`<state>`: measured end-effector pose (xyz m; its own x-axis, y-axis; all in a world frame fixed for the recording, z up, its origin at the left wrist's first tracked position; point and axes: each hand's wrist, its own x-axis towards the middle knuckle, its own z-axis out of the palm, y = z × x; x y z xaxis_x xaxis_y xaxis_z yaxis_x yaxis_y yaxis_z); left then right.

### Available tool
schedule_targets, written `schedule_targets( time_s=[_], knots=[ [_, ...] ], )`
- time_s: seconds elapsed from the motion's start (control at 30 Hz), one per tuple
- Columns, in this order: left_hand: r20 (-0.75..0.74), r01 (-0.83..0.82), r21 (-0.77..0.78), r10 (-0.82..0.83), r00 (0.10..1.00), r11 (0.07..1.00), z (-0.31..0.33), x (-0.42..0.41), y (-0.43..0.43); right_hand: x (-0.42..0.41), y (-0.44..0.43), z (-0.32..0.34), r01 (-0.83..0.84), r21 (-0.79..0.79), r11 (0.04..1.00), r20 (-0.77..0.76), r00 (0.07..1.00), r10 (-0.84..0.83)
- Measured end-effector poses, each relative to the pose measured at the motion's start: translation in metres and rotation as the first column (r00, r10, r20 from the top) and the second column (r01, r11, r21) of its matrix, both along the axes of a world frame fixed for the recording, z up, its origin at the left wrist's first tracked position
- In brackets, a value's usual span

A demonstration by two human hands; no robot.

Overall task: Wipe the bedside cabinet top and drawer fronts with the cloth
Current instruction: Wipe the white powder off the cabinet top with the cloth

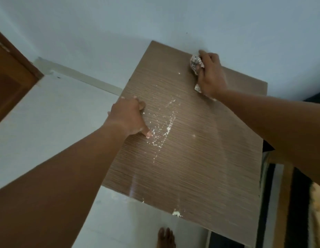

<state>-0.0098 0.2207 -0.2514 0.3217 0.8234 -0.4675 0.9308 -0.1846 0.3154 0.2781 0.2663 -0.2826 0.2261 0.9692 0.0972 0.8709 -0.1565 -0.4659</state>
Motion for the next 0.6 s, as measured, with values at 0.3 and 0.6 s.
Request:
schedule_targets(
  time_s=[0.3,0.6],
  knots=[
    [0.019,-0.023,0.005,0.023,1.000,1.000,-0.006,-0.001,0.002,-0.047,0.046,-0.028,-0.218,-0.143,0.965,0.199,0.949,0.244],
    [-0.021,0.018,-0.010,-0.018,1.000,1.000,-0.003,-0.003,0.004,-0.096,-0.086,-0.024,-0.503,-0.241,0.830,0.169,0.820,0.546]
  ],
)
